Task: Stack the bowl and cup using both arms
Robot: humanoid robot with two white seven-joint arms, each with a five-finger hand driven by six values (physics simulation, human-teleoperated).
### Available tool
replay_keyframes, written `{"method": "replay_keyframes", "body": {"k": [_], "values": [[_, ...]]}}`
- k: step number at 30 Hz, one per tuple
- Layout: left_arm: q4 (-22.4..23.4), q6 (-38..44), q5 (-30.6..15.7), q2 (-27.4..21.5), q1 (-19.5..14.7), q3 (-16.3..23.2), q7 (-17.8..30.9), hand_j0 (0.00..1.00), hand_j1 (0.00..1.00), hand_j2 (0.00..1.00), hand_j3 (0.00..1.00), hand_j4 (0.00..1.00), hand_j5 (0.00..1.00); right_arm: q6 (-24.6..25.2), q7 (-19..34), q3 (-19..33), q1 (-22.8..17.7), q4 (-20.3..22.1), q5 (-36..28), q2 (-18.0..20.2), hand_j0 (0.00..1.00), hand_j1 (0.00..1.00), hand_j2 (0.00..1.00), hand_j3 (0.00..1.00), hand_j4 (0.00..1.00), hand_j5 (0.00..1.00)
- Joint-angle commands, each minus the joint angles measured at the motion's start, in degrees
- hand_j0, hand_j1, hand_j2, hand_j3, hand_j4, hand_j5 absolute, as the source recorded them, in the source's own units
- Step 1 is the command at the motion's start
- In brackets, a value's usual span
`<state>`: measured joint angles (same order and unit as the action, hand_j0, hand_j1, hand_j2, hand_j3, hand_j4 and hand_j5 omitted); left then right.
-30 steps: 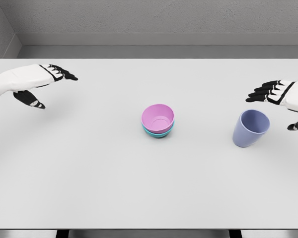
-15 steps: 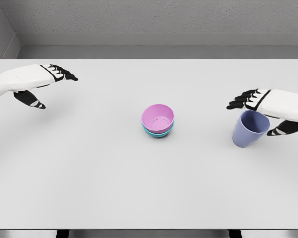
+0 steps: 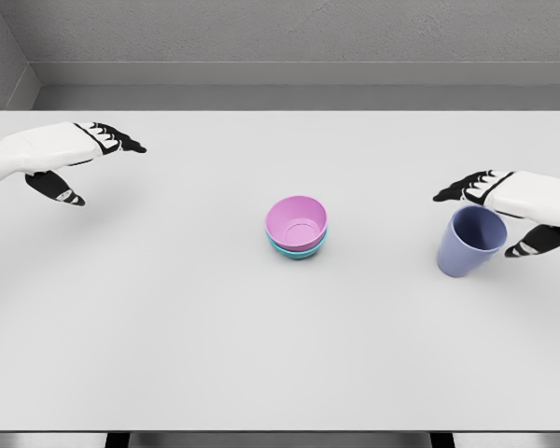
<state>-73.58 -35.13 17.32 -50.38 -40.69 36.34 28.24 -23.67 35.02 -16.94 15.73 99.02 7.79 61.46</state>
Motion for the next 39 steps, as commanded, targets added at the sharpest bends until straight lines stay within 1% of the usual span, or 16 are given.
{"method": "replay_keyframes", "body": {"k": [1, 3, 6, 8, 11, 14, 20, 22, 23, 24, 27, 30, 31, 34, 37, 39], "values": [[0.01, 0.13, -0.27, -0.07, 0.0, -0.05, -0.03, 1.0, 1.0, 1.0, 1.0, 1.0, 1.0, 0.47, -0.02, -1.17, 0.09, -0.4, -0.23, -0.12, 1.0, 1.0, 1.0, 1.0, 1.0, 1.0], [0.01, 0.13, -0.27, -0.07, 0.0, -0.05, -0.03, 1.0, 1.0, 1.0, 1.0, 1.0, 1.0, 0.47, -0.02, -3.01, 1.05, -1.46, -0.23, -0.38, 1.0, 1.0, 1.0, 1.0, 1.0, 1.0], [0.01, 0.13, -0.27, -0.07, 0.0, -0.05, -0.03, 1.0, 1.0, 1.0, 1.0, 1.0, 1.0, 0.47, -0.02, -4.07, 1.85, -2.07, 0.91, -0.91, 1.0, 1.0, 1.0, 1.0, 1.0, 1.0], [0.01, 0.13, -0.27, -0.07, 0.0, -0.05, -0.03, 1.0, 1.0, 1.0, 1.0, 1.0, 1.0, 1.79, -0.02, -5.03, 2.02, -2.07, 1.08, -1.08, 1.0, 1.0, 1.0, 1.0, 1.0, 1.0], [0.01, 0.13, -0.27, -0.07, -0.09, -0.05, -0.03, 1.0, 1.0, 1.0, 1.0, 1.0, 1.0, 2.05, -0.02, -5.12, 2.02, -2.16, 1.35, -1.08, 1.0, 1.0, 1.0, 1.0, 1.0, 1.0], [0.01, 0.13, -0.27, -0.15, 0.0, -0.05, -0.03, 1.0, 1.0, 1.0, 1.0, 1.0, 1.0, 2.05, -0.02, -5.12, 2.02, -3.3, 1.35, -1.17, 1.0, 1.0, 1.0, 1.0, 1.0, 1.0], [0.01, 0.13, -0.27, -0.15, -0.09, -0.05, -0.03, 1.0, 1.0, 1.0, 1.0, 1.0, 1.0, 2.14, -0.02, -5.21, 2.02, -3.39, 1.35, -1.26, 1.0, 1.0, 1.0, 1.0, 1.0, 1.0], [0.01, 0.13, -0.27, -0.15, -0.09, -0.05, -0.03, 1.0, 1.0, 1.0, 1.0, 1.0, 1.0, 2.14, -0.02, -5.3, 2.02, -3.39, 1.35, -1.26, 0.95, 0.95, 0.95, 0.95, 0.95, 0.95], [0.01, 0.13, -0.27, -0.15, 0.0, -0.05, -0.03, 1.0, 1.0, 1.0, 1.0, 1.0, 1.0, 2.14, -0.02, -5.47, 2.02, -3.3, 1.35, -1.35, 0.89, 0.89, 0.89, 0.89, 0.89, 0.89], [0.01, 0.13, -0.27, -0.15, 0.0, -0.04, -0.03, 1.0, 1.0, 1.0, 1.0, 1.0, 1.0, 2.14, -0.02, -5.74, 2.02, -3.3, 1.44, -1.35, 0.88, 0.88, 0.88, 0.88, 0.88, 0.88], [0.01, 0.13, -0.27, -0.15, 0.0, 0.04, -0.03, 1.0, 1.0, 1.0, 1.0, 1.0, 1.0, 2.14, -0.02, -5.83, 2.02, -3.3, 2.23, -1.35, 0.73, 0.73, 0.73, 0.73, 0.73, 0.73], [0.01, 0.13, -0.27, -0.16, -0.09, -0.04, -0.03, 1.0, 1.0, 1.0, 1.0, 1.0, 1.0, 2.05, -0.02, -5.83, 2.02, -3.3, 2.23, -1.35, 0.71, 0.71, 0.71, 0.71, 0.71, 0.71], [0.01, 0.13, -0.27, -0.24, -0.09, -0.04, -0.03, 1.0, 1.0, 1.0, 1.0, 1.0, 1.0, 2.05, -0.02, -5.83, 2.02, -3.3, 2.23, -1.35, 0.68, 0.68, 0.68, 0.68, 0.68, 0.68], [0.01, 0.13, -0.27, -0.24, -0.09, 0.04, -0.03, 1.0, 1.0, 1.0, 1.0, 1.0, 1.0, 1.96, -0.02, -5.83, 2.02, -3.04, 2.31, -1.35, 0.67, 0.67, 0.67, 0.67, 0.67, 0.67], [0.01, 0.13, -0.27, -0.24, -0.09, -0.05, -0.03, 1.0, 1.0, 1.0, 1.0, 1.0, 1.0, 1.87, -0.02, -5.83, 2.64, -2.95, 2.23, -1.35, 0.64, 0.64, 0.64, 0.64, 0.64, 0.64], [0.01, 0.13, -0.18, -0.24, -0.09, -0.04, -0.03, 1.0, 1.0, 1.0, 1.0, 1.0, 1.0, 1.79, -0.02, -5.83, 2.9, -2.86, 2.32, -1.35, 0.64, 0.64, 0.64, 0.64, 0.64, 0.64]]}}
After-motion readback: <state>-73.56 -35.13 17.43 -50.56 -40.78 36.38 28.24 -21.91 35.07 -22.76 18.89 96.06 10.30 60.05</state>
